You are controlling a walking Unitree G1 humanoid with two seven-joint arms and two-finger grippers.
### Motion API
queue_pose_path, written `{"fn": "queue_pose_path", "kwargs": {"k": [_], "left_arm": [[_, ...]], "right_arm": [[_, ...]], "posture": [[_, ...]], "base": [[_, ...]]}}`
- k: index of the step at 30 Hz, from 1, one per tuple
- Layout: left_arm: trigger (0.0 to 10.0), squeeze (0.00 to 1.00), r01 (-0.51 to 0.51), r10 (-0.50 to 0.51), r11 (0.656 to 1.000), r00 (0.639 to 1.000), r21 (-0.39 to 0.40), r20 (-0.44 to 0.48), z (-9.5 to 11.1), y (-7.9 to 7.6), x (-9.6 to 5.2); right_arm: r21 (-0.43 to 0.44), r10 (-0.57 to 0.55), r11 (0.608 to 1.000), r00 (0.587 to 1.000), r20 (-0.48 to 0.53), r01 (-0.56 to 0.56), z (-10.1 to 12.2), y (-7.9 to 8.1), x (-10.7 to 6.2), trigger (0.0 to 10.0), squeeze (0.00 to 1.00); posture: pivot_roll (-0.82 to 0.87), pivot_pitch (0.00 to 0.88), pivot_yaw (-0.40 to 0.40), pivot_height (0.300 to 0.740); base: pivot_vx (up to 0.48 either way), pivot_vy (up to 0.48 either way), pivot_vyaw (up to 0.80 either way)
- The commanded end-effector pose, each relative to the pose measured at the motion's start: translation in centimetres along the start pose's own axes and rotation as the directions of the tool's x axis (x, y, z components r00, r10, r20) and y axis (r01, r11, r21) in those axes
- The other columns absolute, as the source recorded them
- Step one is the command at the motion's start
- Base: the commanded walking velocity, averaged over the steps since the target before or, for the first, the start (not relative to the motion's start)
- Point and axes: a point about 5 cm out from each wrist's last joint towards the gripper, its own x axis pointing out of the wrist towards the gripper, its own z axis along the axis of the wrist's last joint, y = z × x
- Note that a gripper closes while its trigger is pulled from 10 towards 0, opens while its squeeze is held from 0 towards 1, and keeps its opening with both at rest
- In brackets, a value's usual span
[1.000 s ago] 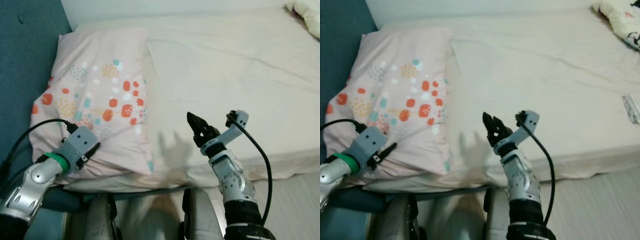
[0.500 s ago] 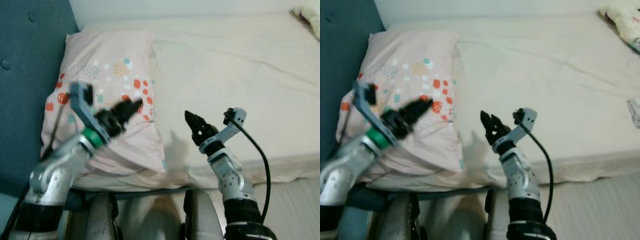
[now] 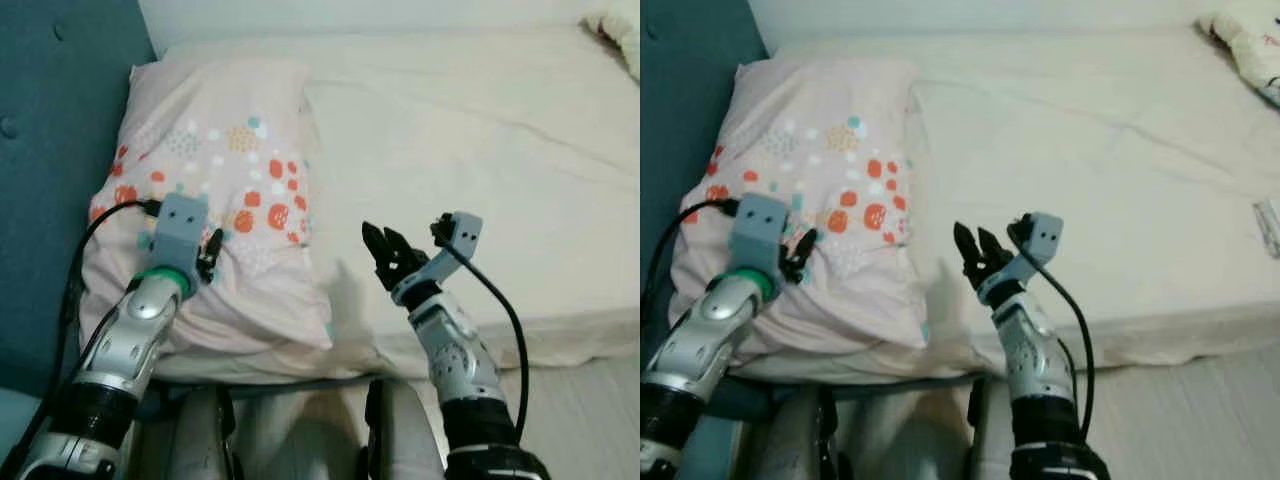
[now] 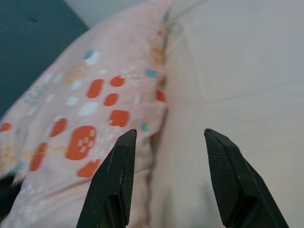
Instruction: Clean up the room
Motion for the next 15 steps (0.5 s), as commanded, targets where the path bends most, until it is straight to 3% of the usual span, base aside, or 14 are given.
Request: {"fn": "queue_pose_path", "kwargs": {"k": [1,3,4,6,7,10,13,14,15], "left_arm": [[10.0,0.0,0.133,-0.154,0.977,0.98,-0.165,-0.125,-2.8,-2.4,-1.3],[10.0,0.0,0.197,-0.227,0.927,0.972,-0.32,-0.06,-1.8,-4.0,-1.8],[10.0,0.0,0.197,-0.227,0.927,0.972,-0.32,-0.06,-1.8,-4.0,-1.8],[10.0,0.0,0.102,-0.044,0.922,0.986,-0.374,0.159,2.5,-2.2,0.1],[10.0,0.0,0.102,-0.044,0.922,0.986,-0.374,0.159,2.5,-2.2,0.1],[10.0,0.0,0.023,0.082,0.95,0.942,-0.31,0.324,6.4,-0.2,0.2],[10.0,0.0,0.001,0.095,0.971,0.916,-0.24,0.39,8.0,0.4,-0.1],[10.0,0.0,-0.009,0.093,0.981,0.9,-0.194,0.426,9.0,0.7,-0.5],[10.0,0.0,-0.008,0.05,0.996,0.884,-0.092,0.465,10.1,0.6,-1.2]], "right_arm": [[-0.019,-0.019,1.0,1.0,-0.001,0.019,-0.1,-0.3,-0.4,10.0,0.0],[-0.034,-0.023,0.999,1.0,0.0,0.023,0.1,-0.4,-0.2,10.0,0.0],[-0.034,-0.023,0.999,1.0,0.0,0.023,0.1,-0.4,-0.2,10.0,0.0],[-0.042,-0.011,0.999,1.0,0.001,0.011,0.1,0.1,0.4,10.0,0.0],[-0.042,-0.011,0.999,1.0,0.001,0.011,0.1,0.1,0.4,10.0,0.0],[-0.088,-0.004,0.996,1.0,0.012,0.005,0.2,0.4,0.5,10.0,0.0],[-0.126,-0.007,0.992,1.0,0.025,0.01,0.5,0.5,0.4,10.0,0.0],[-0.152,-0.009,0.988,0.999,0.035,0.014,0.7,0.6,0.3,10.0,0.0],[-0.182,-0.003,0.983,0.996,0.088,0.019,1.6,1.1,0.1,10.0,0.0]], "posture": [[0.03,0.127,0.054,0.586],[0.03,0.125,0.051,0.586],[0.03,0.125,0.051,0.586],[0.03,0.122,0.044,0.586],[0.03,0.122,0.044,0.586],[0.03,0.122,0.043,0.586],[0.04,0.118,0.039,0.586],[0.04,0.118,0.039,0.586],[0.04,0.105,0.037,0.586]], "base": [[0.0,0.0,0.0],[0.0,0.0,0.0],[0.0,0.0,0.0],[0.0,0.0,0.0],[0.0,0.0,0.0],[0.0,0.0,0.0],[0.0,0.0,0.0],[0.0,0.0,0.0],[0.0,0.0,0.0]]}}
